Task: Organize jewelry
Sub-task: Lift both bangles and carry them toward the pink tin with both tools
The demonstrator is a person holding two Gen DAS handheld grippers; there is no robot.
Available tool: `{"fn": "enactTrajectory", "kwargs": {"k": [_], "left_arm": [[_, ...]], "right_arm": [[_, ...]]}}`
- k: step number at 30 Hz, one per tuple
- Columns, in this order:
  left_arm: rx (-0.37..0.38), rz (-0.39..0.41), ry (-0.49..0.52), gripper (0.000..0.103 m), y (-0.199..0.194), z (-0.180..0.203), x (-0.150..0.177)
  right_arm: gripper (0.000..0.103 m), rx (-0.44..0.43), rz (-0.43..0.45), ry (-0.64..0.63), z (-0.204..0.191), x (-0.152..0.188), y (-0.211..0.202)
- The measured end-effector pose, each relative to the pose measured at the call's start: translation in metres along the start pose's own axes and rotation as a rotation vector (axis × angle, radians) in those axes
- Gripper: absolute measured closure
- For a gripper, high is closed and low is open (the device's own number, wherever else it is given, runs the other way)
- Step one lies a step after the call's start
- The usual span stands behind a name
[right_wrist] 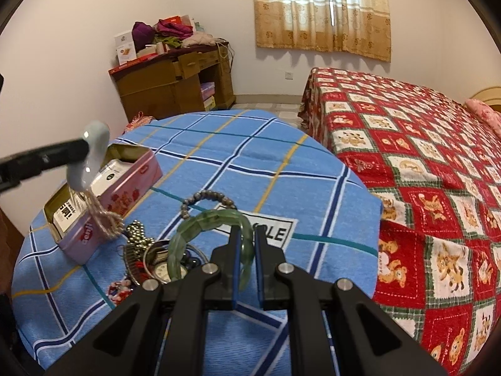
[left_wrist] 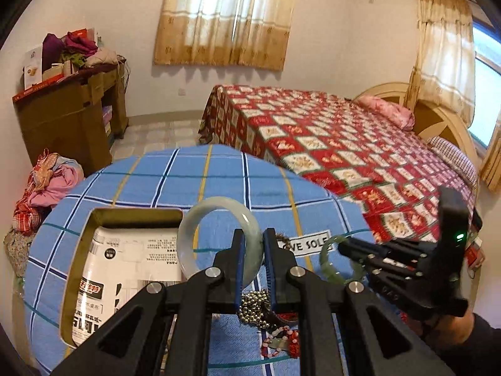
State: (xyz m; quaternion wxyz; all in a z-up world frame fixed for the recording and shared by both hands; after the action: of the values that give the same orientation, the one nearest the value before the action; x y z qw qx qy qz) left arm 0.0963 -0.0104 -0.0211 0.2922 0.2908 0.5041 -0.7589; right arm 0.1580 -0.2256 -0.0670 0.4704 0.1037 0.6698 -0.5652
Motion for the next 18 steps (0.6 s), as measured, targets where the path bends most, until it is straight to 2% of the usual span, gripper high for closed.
{"fn": "enactTrajectory", "kwargs": {"k": [5,12,18], "left_arm": [[0.021,0.01,0.012,0.092,-0.008,0.001,-0.001],[0.001,0.025,0.005,0.092,-0.014,-0.007,-0.007],[-0.01,-0.016,0.027,0.092,0.002,0.003,0.012]], "right_arm": [[0.092,-0.001,0.0,-0.008,-0.004,-0.001,0.001],[0.092,0.003,-0.006,-0.01,-0.005,0.0,0.003],[0.092,0.008,-0.036,-0.006,0.0,0.007,0.01]]}}
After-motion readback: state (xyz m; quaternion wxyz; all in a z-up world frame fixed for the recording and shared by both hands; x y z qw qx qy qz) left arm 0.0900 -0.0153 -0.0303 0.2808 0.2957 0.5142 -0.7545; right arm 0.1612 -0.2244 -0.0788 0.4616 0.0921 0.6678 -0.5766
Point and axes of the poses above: each gripper's, at about its wrist camera, not at the fingertips, and y roughly the way its jaws point, z to its right, x to its underside, the point moved 2 cm from there along y, roughly the way its jaws point, and after that the axes turned 12 degrees about -y, right-handed, at the moved point
